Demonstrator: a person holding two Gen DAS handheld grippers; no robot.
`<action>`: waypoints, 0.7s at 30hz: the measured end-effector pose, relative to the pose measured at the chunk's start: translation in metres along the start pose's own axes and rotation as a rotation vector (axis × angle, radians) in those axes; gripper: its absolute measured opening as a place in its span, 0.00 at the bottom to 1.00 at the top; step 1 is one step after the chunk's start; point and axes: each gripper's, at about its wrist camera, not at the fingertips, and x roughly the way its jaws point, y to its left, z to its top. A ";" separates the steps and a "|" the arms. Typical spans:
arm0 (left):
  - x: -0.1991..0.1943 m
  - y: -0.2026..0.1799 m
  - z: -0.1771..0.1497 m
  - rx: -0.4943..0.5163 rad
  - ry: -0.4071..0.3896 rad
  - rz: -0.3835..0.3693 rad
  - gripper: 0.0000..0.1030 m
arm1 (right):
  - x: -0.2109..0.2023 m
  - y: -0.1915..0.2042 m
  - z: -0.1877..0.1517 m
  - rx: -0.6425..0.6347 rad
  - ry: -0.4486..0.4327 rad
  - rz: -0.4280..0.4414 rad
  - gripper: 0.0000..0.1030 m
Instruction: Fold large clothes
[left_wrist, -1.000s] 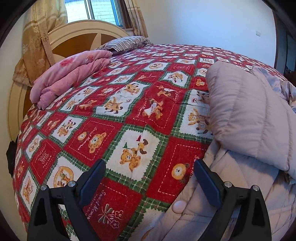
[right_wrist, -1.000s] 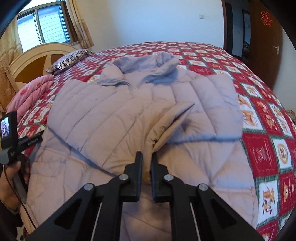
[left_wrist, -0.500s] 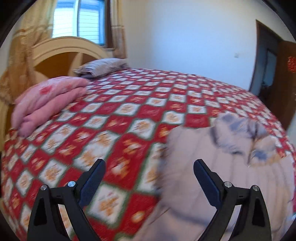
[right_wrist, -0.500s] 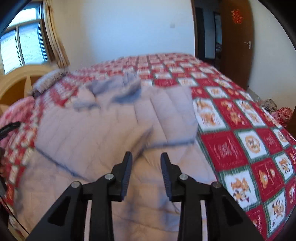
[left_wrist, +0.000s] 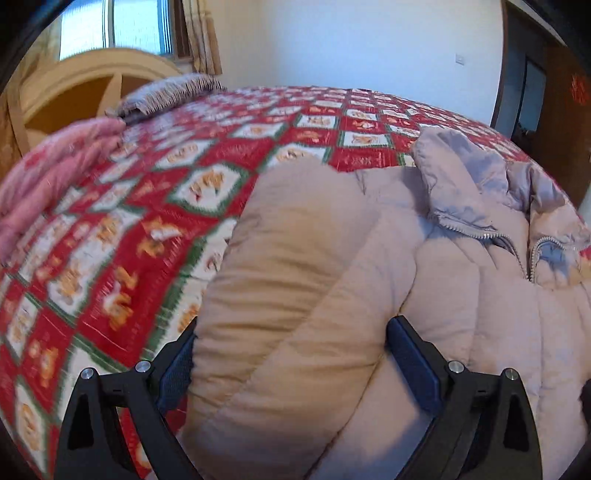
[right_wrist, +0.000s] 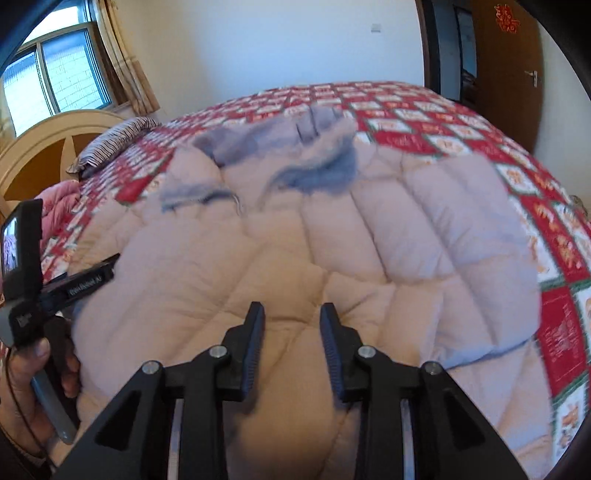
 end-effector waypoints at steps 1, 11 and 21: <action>0.003 0.003 0.000 -0.016 0.012 -0.011 0.97 | 0.003 0.000 -0.004 -0.019 -0.004 -0.002 0.34; 0.013 -0.001 -0.004 -0.013 0.035 0.008 0.99 | 0.011 -0.001 -0.012 -0.032 0.002 -0.018 0.32; -0.045 0.007 0.018 -0.033 -0.020 -0.036 0.99 | -0.012 0.004 -0.006 -0.076 -0.022 -0.007 0.38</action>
